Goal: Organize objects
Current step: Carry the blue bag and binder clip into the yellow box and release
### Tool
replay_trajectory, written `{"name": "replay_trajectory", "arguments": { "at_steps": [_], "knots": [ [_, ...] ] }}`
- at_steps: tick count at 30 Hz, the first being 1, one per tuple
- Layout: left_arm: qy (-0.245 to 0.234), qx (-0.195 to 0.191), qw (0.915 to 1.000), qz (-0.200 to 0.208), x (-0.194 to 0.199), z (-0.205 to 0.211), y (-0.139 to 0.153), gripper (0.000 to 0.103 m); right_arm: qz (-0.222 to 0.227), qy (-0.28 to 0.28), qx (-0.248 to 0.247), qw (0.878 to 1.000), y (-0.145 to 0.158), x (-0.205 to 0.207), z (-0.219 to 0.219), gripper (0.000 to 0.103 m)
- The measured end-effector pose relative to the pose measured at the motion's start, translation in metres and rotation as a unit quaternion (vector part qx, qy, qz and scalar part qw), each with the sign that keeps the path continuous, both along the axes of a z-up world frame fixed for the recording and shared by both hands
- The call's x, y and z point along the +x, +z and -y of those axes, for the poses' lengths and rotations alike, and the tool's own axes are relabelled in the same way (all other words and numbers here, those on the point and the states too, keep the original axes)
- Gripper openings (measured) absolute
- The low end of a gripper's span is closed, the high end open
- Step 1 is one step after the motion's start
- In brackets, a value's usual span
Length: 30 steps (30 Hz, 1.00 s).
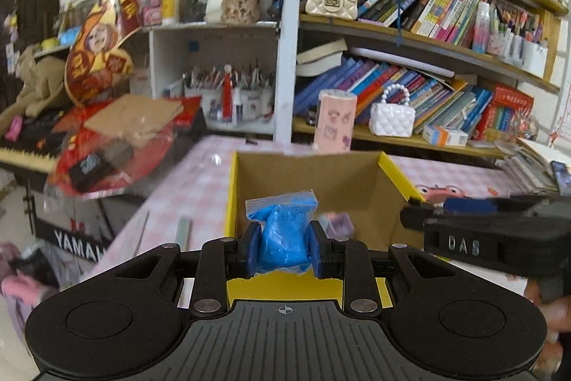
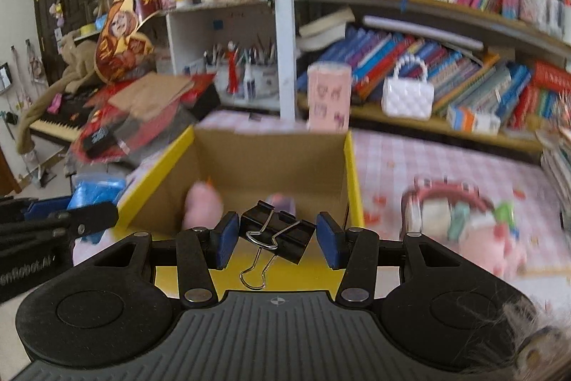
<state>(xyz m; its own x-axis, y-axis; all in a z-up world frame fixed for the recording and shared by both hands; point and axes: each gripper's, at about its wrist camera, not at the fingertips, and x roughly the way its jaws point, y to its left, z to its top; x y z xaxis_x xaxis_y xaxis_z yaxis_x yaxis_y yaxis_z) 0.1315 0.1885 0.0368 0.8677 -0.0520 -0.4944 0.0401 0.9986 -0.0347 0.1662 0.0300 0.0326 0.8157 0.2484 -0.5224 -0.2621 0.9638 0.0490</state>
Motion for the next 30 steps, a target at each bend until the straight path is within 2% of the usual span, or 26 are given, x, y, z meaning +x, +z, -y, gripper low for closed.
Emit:
{"name": "replay_trajectory", "arguments": {
  "at_steps": [5,9,15,21,26,30],
  "knots": [
    [0.003,0.016,0.9998,-0.012,0.047,0.011,-0.009,0.026,0.000,0.018,-0.021,1.000,-0.003,0.055,-0.002,0.045],
    [0.004,0.031,0.9988,-0.038,0.078,0.018,-0.024,0.026,-0.008,0.031,-0.046,0.998,-0.016,0.090,-0.004,0.045],
    [0.001,0.058,0.9951,-0.080,0.109,0.029,-0.047,0.026,-0.059,0.072,-0.080,0.992,-0.040,0.131,-0.012,0.045],
    [-0.003,0.073,0.9912,-0.110,0.126,0.034,-0.064,0.027,-0.110,0.104,-0.105,0.983,-0.061,0.152,-0.020,0.045],
    [0.000,0.074,0.9892,-0.127,0.133,0.033,-0.073,0.027,-0.117,0.118,-0.140,0.976,-0.065,0.156,-0.029,0.045],
    [0.004,0.075,0.9901,-0.118,0.129,0.035,-0.071,0.029,-0.117,0.119,-0.147,0.975,-0.065,0.157,-0.029,0.046]
  ]
}}
